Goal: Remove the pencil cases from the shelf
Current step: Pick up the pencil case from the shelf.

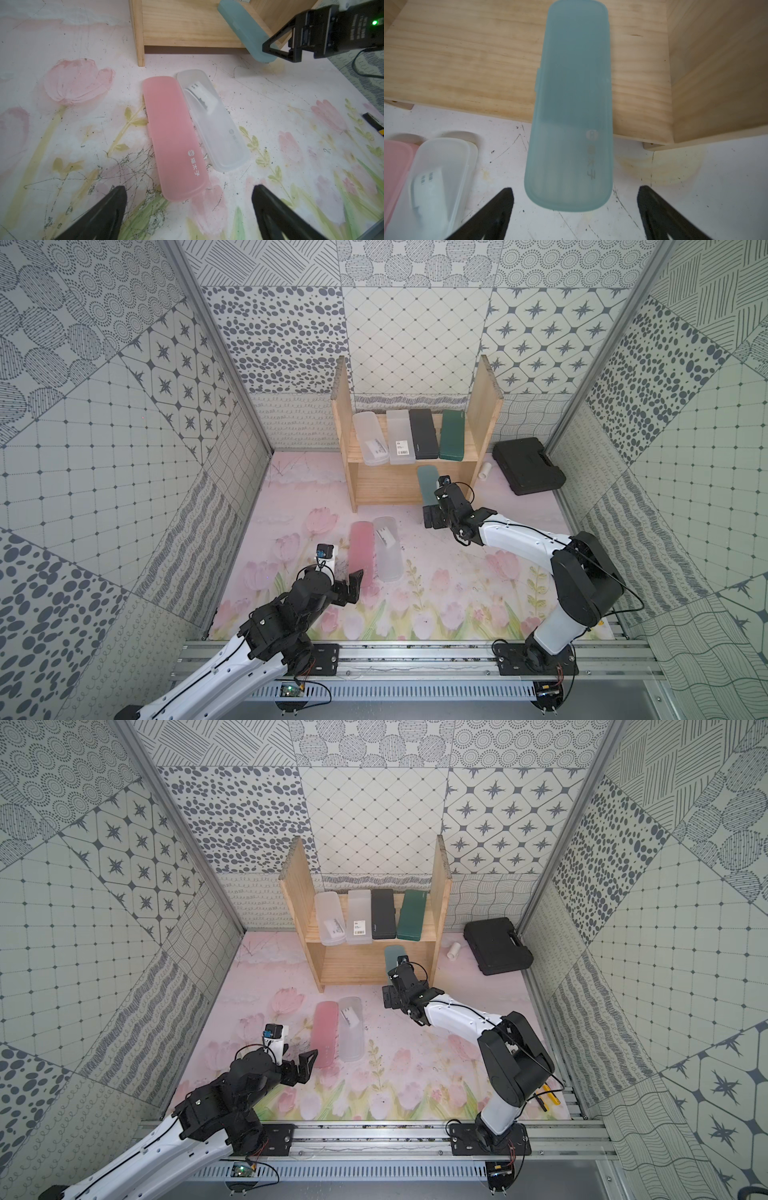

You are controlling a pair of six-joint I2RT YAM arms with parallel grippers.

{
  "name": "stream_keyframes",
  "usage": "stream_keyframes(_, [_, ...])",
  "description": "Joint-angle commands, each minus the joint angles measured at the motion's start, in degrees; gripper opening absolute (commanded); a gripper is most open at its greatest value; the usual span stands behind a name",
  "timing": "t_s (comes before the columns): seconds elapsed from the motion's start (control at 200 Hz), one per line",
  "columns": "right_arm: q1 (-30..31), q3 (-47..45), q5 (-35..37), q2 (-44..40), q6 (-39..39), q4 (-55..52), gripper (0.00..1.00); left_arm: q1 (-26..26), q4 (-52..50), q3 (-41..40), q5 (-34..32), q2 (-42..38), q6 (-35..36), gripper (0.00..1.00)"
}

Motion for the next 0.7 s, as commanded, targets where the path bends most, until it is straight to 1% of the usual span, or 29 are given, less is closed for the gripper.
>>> stream_keyframes(0.0, [-0.37,3.51,-1.45,2.74,-2.98,3.5,0.98,0.18,3.02,-0.24,0.07,0.11,1.57,0.99])
stream_keyframes(0.135, [-1.24,5.95,-2.06,5.32,-3.24,3.75,0.98,0.17,3.07,-0.52,-0.27,0.88,1.57,0.99])
stream_keyframes(0.18, [-1.54,6.55,-1.82,5.93,-3.06,3.84,0.98,0.15,4.75,-0.53,-0.28,1.29,1.56,0.99])
stream_keyframes(0.37, [-2.35,7.75,-1.96,8.29,-2.77,5.52,0.97,0.08,5.35,-0.36,-0.2,2.54,1.65,0.99])
stream_keyframes(0.695, [-2.52,9.51,-0.18,10.99,-2.13,7.24,0.91,0.18,5.57,-0.52,-0.54,2.82,1.57,0.99])
